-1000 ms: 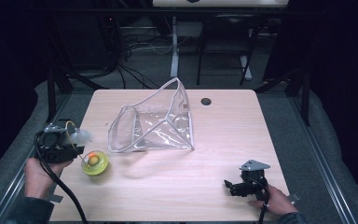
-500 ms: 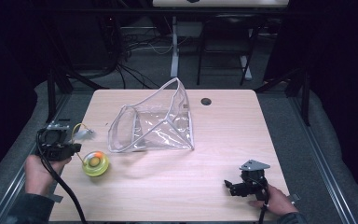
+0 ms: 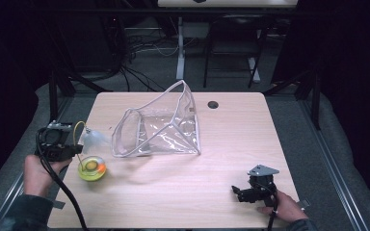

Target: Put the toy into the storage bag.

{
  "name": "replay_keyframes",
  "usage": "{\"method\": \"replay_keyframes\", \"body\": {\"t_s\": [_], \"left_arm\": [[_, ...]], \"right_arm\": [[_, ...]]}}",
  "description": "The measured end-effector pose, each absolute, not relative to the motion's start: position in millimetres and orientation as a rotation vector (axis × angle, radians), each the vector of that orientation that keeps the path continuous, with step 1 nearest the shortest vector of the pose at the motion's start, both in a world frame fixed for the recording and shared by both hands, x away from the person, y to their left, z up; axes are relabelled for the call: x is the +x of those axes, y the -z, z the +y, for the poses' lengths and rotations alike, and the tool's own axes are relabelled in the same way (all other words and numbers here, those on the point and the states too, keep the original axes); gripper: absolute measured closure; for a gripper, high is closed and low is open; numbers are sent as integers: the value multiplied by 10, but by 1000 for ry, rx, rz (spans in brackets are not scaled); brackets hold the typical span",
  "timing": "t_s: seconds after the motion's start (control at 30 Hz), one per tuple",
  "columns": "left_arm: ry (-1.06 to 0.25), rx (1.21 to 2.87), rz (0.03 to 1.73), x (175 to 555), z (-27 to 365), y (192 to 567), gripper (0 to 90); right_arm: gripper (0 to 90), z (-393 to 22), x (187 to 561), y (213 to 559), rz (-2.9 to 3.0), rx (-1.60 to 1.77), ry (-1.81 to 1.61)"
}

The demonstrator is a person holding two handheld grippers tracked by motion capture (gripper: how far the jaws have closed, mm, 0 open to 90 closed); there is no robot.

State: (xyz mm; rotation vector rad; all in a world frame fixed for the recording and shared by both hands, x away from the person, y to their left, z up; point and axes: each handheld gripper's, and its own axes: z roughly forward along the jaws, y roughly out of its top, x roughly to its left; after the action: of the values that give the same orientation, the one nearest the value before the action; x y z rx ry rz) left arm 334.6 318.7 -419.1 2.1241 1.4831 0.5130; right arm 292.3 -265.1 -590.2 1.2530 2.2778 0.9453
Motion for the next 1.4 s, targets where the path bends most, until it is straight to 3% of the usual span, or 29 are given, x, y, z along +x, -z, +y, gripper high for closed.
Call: {"method": "replay_keyframes", "body": {"t_s": [1.4], "left_arm": [[-503, 2183, 1532, 3982, 3300, 3915, 877]], "right_arm": [[0, -2652, 2922, 5900, 2280, 1254, -939]]}}
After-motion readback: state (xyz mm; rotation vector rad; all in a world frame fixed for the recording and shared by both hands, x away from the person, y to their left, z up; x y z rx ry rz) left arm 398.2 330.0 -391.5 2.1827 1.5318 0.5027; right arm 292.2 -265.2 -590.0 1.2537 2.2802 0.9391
